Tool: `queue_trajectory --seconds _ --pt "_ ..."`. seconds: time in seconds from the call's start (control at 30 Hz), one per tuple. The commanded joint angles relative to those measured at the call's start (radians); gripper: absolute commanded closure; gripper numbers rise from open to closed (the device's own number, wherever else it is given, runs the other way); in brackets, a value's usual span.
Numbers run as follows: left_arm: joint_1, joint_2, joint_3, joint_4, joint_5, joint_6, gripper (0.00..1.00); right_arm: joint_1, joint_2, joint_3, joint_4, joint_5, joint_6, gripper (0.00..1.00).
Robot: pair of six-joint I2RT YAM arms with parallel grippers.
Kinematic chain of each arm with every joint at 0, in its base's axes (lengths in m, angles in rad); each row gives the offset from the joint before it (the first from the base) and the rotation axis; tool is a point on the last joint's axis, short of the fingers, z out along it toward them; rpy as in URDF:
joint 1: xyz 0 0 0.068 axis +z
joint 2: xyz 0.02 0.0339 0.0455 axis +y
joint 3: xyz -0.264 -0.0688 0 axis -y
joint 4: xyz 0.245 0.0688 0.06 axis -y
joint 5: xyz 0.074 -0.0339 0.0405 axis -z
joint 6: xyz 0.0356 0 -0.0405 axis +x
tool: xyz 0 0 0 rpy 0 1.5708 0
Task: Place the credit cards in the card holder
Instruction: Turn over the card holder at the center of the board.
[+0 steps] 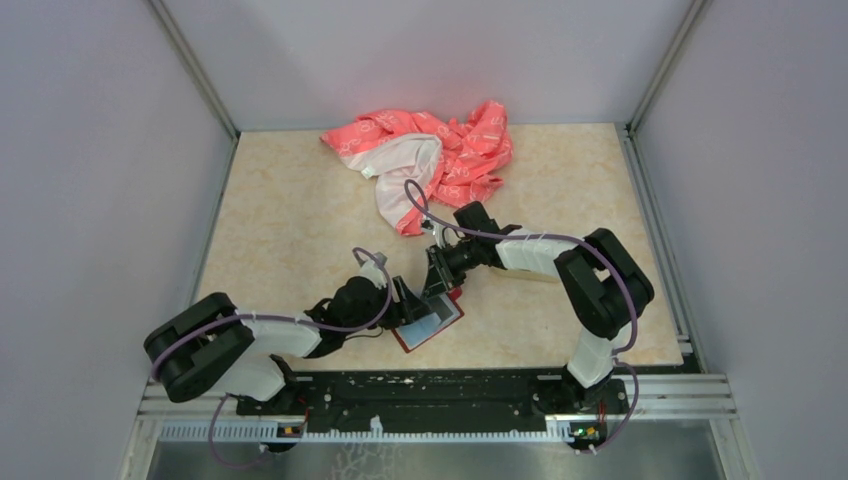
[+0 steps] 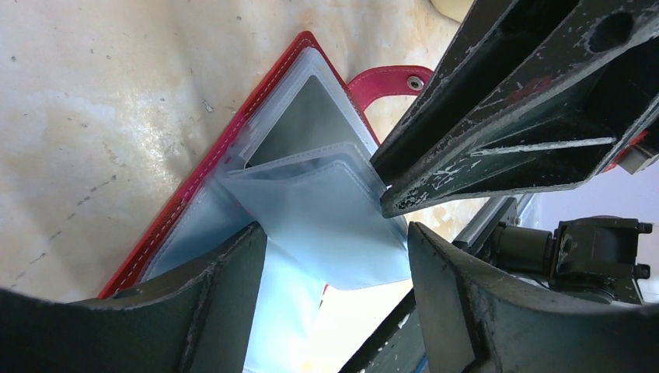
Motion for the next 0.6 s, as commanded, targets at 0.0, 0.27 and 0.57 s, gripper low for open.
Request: queue_trajectory --seconds 0.0,0.27,0.57 --pt "-0.006 -0.011 -0.021 0.007 -0.006 0.017 0.27 0.002 0.005 0.01 0.027 -0.01 -0.004 0.85" --pt "-0.006 0.004 -0.032 0.047 0.014 0.021 0.27 0.002 0.008 0.012 0.023 -0.007 -0.007 0.83" --pt "-0.006 -0.002 -0.055 0.063 0.012 0.016 0.37 0.002 0.011 0.015 0.019 -0.007 -0.014 0.78"
